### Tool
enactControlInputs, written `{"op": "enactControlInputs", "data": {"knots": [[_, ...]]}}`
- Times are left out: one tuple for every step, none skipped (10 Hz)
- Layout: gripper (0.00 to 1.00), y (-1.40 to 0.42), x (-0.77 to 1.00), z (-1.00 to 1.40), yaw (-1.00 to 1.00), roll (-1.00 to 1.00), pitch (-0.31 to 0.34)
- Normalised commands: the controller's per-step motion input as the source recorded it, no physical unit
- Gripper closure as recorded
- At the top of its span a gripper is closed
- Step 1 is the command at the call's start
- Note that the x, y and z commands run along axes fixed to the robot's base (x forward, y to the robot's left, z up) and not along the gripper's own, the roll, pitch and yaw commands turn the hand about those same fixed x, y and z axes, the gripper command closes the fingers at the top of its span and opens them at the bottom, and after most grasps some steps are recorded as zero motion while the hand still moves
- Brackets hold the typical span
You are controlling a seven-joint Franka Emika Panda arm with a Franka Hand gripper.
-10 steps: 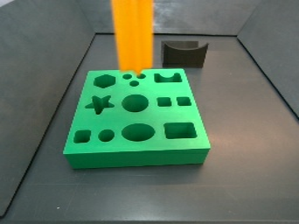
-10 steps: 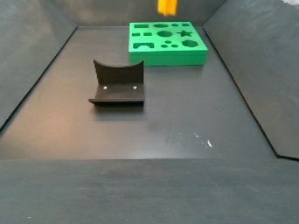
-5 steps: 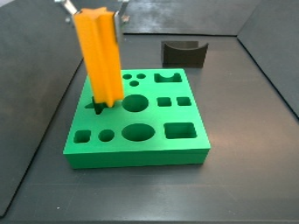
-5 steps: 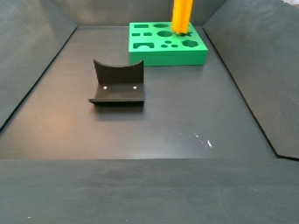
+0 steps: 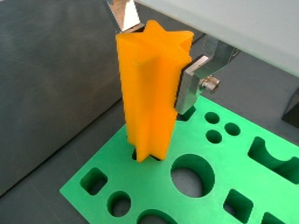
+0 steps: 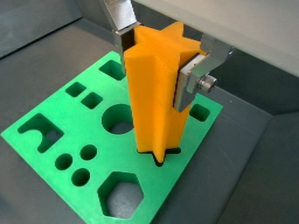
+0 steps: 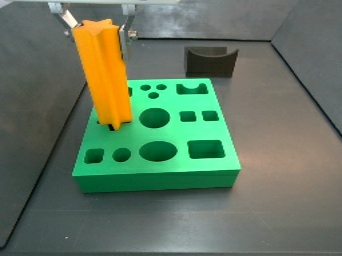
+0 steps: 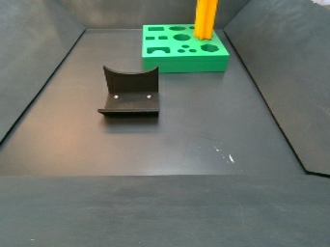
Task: Insert the star object.
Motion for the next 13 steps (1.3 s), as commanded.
{"op": "enactControlInputs", "data": {"knots": [[1.0,0.0,0.0,-0.09,-0.79,0.08,0.113],[1.0,0.0,-0.05,-0.08,-0.81,0.08,0.119],[1.0,0.0,-0.13,-0.13,-0.68,0.05,0.08],[1.0,-0.01,-0.32,-0.17,-0.35,0.0,0.0],[1.0,-0.01,-0.18,-0.15,-0.12,-0.02,-0.009],[1.0,-0.04,0.0,-0.22,0.0,-0.02,-0.03],[1.0,-0.01,0.25,-0.31,0.0,0.0,0.0],[1.0,0.0,0.22,-0.32,0.03,0.03,0.0],[1.0,0.0,0.15,-0.31,0.16,0.03,0.0],[1.0,0.0,0.06,-0.28,0.15,0.01,0.0],[1.0,0.0,0.0,-0.27,0.05,0.01,-0.013],[1.0,0.0,0.0,-0.33,0.0,0.11,-0.014],[1.0,-0.05,-0.01,-0.47,0.0,0.18,-0.034]]}}
